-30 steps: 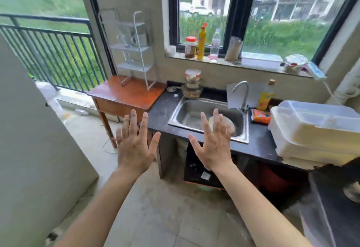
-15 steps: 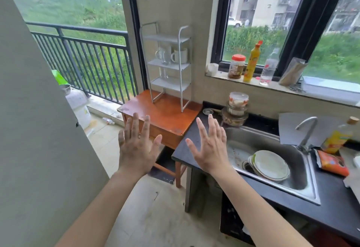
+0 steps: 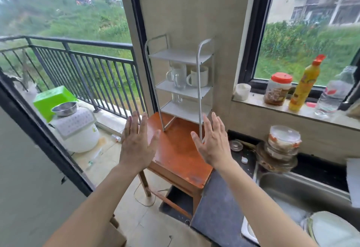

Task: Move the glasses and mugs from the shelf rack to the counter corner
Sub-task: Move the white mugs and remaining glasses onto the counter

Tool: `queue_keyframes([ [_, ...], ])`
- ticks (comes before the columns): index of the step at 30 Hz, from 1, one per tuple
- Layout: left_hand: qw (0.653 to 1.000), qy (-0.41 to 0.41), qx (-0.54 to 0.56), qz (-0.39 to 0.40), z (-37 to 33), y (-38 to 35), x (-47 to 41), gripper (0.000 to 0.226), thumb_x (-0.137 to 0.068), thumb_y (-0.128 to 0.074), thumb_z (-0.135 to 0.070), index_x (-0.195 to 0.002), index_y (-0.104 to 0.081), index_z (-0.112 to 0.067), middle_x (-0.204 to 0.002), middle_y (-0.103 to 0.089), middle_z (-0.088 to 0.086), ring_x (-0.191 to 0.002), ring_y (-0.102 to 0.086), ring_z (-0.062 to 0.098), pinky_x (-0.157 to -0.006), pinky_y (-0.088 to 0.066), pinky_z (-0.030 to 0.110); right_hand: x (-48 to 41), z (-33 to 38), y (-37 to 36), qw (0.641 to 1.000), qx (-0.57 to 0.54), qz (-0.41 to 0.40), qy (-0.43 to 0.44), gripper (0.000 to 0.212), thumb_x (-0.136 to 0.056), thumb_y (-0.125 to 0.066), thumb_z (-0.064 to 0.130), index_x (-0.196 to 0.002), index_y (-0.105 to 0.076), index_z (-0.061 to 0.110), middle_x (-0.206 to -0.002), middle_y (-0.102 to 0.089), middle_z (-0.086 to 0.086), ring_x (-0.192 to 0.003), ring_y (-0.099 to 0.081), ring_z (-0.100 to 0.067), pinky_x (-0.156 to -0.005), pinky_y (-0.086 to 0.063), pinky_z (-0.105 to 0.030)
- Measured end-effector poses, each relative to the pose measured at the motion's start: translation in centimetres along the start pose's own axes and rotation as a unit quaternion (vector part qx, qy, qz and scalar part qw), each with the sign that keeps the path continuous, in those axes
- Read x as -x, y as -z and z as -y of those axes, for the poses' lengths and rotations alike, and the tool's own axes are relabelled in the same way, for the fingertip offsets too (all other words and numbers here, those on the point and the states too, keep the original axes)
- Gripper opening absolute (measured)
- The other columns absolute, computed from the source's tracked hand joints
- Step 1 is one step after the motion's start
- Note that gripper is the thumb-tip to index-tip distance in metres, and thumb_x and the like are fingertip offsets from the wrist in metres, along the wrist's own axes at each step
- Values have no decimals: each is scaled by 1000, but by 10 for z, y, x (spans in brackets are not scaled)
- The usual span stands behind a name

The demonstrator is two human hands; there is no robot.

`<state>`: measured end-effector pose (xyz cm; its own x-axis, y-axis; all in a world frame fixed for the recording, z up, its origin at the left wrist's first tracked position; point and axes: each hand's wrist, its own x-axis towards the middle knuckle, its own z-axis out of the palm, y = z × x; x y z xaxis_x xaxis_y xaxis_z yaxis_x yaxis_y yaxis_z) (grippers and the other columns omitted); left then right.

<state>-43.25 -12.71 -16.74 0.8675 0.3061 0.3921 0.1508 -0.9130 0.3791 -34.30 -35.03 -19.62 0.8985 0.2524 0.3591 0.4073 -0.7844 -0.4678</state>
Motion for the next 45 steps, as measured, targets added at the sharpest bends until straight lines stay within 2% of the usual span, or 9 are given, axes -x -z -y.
queue_keyframes([
  [6,999,1,37,14,26,-33,-89,74,-98,-37,-56,-159,-13,-21,-167,-5,12,-154,2,25,-124,-6,45,-80,13,-35,998,-53,28,3,72,-98,-46,53,-158,-16,25,-164,-16,-9,-151,-15,-26,-120,-23,-41],
  [14,985,-44,151,77,58,-96,-232,69,-101,-46,-46,-157,-21,-13,-166,-14,13,-153,-6,25,-124,-9,40,-174,19,-81,994,-99,21,-41,67,-97,-54,41,-154,-23,24,-159,-25,4,-145,-29,-14,-110,-24,-24],
  [21,947,-1,292,137,72,-138,-348,60,-102,-44,-44,-153,-32,-13,-157,-37,8,-146,-30,23,-118,-24,38,-253,38,-113,965,-207,-34,-159,63,-95,-61,39,-150,-32,31,-141,-46,7,-130,-44,-9,-105,-44,-35],
  [26,934,-12,315,170,69,-165,-392,51,-102,-42,-46,-145,-41,-18,-146,-49,10,-133,-46,31,-110,-37,48,-283,46,-126,945,-246,-71,-201,42,-94,-63,42,-132,-48,38,-115,-62,22,-107,-54,12,-77,-41,-2],
  [28,930,-19,329,160,66,-174,-402,45,-102,-42,-45,-138,-45,-17,-137,-56,6,-120,-54,28,-102,-43,49,-290,46,-128,933,-275,-76,-220,28,-93,-63,47,-119,-56,40,-109,-65,23,-102,-57,13,-79,-40,-5],
  [31,922,-6,355,155,62,-183,-410,40,-102,-45,-42,-133,-48,-15,-122,-60,3,-104,-57,21,-89,-47,43,-296,44,-130,917,-318,-73,-231,31,-91,-61,55,-114,-65,34,-106,-68,19,-96,-62,3,-91,-49,-24],
  [34,925,-16,354,140,64,-189,-412,16,-103,-44,-36,-104,-50,-22,-101,-65,4,-90,-61,24,-75,-50,44,-301,44,-133,915,-339,-62,-208,26,-95,-60,47,-112,-67,29,-107,-71,13,-105,-63,-2,-95,-51,-32],
  [39,920,-11,369,136,67,-181,-405,22,-102,-44,-47,-94,-53,-28,-91,-68,-10,-84,-62,4,-66,-43,24,-305,51,-137,882,-426,-53,-193,21,-102,-53,27,-113,-69,19,-99,-73,10,-103,-66,-5,-84,-52,-26],
  [45,875,58,462,131,76,-162,-376,34,-103,-47,-41,-97,-65,-14,-83,-65,-2,-78,-61,11,-70,-47,28,-293,62,-137,876,-421,-87,-216,39,-101,-47,48,-97,-73,19,-80,-67,20,-87,-64,-4,-80,-58,-29],
])
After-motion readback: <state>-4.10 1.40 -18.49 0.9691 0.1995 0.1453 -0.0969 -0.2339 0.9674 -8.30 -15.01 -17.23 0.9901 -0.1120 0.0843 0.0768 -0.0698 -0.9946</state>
